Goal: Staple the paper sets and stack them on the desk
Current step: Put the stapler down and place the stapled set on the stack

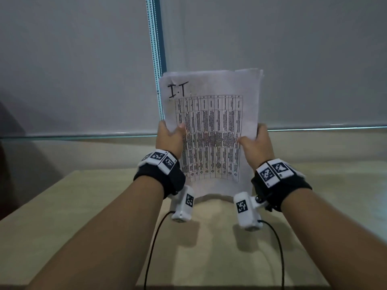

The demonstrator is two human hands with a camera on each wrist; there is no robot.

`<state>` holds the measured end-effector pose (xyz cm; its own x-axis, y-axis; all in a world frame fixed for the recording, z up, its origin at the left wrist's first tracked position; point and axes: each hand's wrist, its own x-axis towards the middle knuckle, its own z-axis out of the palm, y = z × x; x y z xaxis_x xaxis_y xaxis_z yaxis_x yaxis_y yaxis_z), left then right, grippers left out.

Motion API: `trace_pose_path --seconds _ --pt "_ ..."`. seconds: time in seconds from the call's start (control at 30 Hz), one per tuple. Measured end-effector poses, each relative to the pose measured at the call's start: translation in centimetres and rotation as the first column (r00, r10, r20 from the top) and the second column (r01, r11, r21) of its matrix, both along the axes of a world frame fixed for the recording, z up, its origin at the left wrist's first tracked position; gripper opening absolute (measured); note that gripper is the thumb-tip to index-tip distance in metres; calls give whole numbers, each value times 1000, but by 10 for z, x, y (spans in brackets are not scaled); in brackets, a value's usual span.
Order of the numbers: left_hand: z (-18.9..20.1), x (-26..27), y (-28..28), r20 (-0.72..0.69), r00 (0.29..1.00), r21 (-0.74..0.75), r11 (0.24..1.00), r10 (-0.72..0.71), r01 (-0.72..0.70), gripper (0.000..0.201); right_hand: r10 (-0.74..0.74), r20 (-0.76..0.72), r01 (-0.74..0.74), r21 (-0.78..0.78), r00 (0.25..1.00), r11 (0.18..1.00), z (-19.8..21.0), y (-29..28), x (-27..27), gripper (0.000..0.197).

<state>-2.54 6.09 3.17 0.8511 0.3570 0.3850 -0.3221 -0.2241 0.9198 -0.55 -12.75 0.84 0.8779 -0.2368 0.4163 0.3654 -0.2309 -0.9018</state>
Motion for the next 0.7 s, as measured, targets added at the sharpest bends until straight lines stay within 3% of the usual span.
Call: trace_pose_path --seconds 0.1,0.2,0.27,0.43,0.6,0.7 --pt "-11 -3 5 -14 999 22 999 -29 29 53 13 -73 -12 16 997 1000 -7 -1 -1 49" --pt "-23 -5 9 -91 996 77 997 -8 15 46 40 -136 -46 -39 990 998 -18 2 -3 35" --pt "-19 -8 7 -115 993 91 996 11 -1 52 49 -114 -54 -45 992 998 -11 4 -4 32" --pt "-4 -7 5 8 999 76 997 34 -35 50 15 -13 -14 34 1000 999 8 6 -2 36" --pt "-41 -6 -3 -53 999 -12 1000 11 -11 37 55 -178 -72 -89 983 993 -32 10 -6 40" --pt "-37 0 -2 -32 999 -22 1000 5 -5 28 51 -210 -84 -155 976 984 -24 11 -5 40"
